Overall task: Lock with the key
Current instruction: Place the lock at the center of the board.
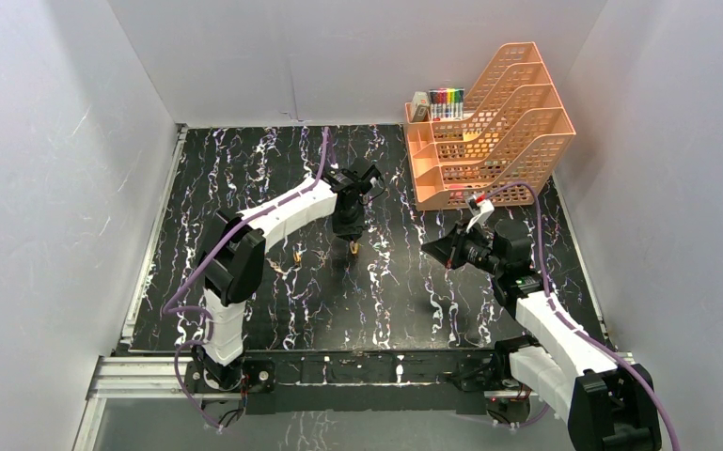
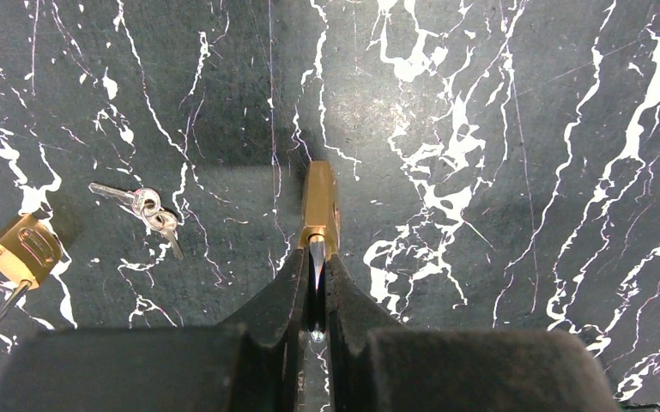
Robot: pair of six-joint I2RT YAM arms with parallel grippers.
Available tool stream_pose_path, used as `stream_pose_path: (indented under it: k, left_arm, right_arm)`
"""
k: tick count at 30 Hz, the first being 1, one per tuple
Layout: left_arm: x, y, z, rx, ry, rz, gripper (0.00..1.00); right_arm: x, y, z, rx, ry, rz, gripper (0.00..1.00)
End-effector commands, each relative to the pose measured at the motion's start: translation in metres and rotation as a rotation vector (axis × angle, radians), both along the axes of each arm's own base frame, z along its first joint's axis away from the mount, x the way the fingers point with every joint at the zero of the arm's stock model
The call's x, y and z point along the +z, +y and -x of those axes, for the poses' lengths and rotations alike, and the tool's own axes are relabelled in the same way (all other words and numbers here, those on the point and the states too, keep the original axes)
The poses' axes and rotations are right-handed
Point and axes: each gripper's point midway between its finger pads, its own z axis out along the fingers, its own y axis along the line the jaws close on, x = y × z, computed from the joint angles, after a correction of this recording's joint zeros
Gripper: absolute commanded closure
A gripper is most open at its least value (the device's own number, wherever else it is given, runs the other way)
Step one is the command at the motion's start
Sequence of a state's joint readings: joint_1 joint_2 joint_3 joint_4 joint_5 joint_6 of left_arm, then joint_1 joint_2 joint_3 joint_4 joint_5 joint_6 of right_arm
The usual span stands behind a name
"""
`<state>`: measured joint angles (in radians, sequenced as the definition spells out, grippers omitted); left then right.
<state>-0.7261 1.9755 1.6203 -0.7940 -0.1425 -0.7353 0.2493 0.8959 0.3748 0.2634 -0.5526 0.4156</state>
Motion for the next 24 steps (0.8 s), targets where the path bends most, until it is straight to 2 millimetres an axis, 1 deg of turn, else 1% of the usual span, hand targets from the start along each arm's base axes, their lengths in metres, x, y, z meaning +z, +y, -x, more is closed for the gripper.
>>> stream_pose_path:
  k: [1, 5, 13, 24]
  left_arm:
    - [0.019, -0.001, 0.002, 0.009, -0.003, 0.001, 1.00]
    - [0.013, -0.003, 0.007, 0.013, 0.031, 0.000, 1.00]
    - [0.009, 0.001, 0.013, 0.030, 0.043, -0.035, 1.00]
    - [-0.006, 0.004, 0.013, 0.024, 0.067, -0.072, 1.00]
  right_arm:
    - [0.012, 0.002, -0.003, 0.011, -0.069, -0.016, 1.00]
    - [0.011, 0.003, -0.002, 0.015, -0.068, -0.016, 1.00]
    - [0.007, 0.002, -0.001, 0.015, -0.061, -0.014, 1.00]
    - [0.003, 0.002, 0.001, 0.019, -0.053, -0.010, 1.00]
